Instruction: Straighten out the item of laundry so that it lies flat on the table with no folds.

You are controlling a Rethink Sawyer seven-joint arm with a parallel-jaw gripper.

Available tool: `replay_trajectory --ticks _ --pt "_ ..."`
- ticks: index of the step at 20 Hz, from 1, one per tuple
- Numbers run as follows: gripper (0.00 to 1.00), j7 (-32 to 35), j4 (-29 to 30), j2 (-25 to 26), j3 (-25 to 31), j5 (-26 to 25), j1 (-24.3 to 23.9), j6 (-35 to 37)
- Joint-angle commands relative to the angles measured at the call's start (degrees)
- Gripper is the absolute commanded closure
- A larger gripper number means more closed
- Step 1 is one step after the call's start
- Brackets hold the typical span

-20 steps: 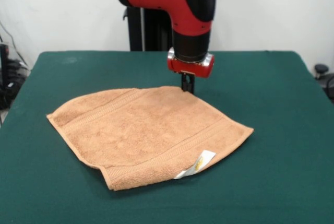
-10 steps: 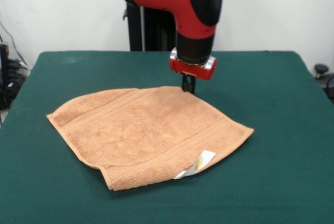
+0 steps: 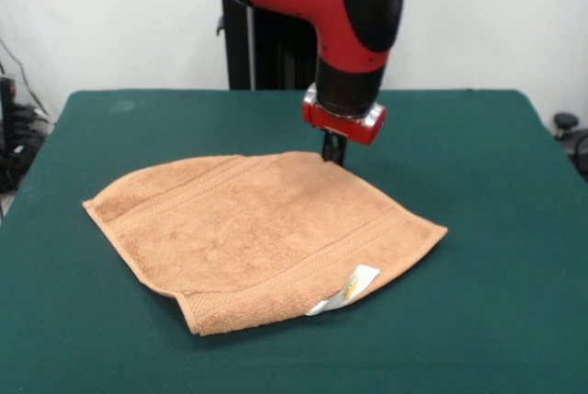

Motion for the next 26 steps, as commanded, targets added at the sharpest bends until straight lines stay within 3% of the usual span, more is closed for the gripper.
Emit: replay_trajectory --ticks 1,8,17,26 --pt "1.0 18.05 -10.24 10.55 10.81 10.71 5.79 -7.93" --pt "1.0 17.92 -9.73 10.45 8.53 14.47 7.65 -6.62" --pt "1.0 24.62 -11.11 11.31 2.86 24.24 14.68 -1.74" --pt "1.0 32.49 -13.3 12.43 -3.99 29.8 21.65 5.41"
